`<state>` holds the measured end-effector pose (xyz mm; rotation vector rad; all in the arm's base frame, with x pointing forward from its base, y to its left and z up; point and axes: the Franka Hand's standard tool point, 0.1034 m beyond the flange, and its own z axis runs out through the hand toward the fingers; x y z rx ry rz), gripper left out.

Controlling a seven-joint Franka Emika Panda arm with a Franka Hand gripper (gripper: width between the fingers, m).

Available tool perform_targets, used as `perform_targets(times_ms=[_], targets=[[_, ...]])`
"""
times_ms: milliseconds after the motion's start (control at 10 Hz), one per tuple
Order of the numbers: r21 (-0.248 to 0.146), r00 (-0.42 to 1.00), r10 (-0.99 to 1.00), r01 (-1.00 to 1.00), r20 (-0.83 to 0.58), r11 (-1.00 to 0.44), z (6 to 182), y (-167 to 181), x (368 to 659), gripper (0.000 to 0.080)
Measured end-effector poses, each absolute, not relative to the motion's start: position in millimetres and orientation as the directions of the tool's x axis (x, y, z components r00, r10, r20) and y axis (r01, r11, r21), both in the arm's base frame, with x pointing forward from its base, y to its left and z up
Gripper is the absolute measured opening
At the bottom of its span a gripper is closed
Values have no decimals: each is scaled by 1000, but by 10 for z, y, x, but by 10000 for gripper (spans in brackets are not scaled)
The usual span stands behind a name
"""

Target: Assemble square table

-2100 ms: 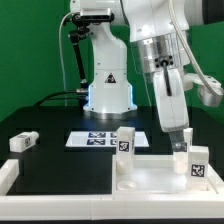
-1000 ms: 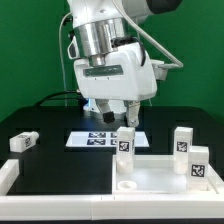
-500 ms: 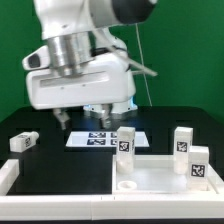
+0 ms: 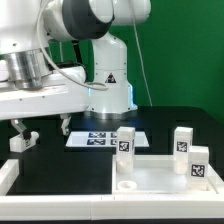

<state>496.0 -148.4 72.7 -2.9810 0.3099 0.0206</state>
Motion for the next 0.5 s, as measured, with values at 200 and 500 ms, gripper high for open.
perform_targets(times_ms=[200, 500], targets=[[-156, 976, -183, -200, -119, -967, 677, -1455, 4860, 649], [-85, 868, -113, -175, -483, -981, 377, -2003, 4258, 649]])
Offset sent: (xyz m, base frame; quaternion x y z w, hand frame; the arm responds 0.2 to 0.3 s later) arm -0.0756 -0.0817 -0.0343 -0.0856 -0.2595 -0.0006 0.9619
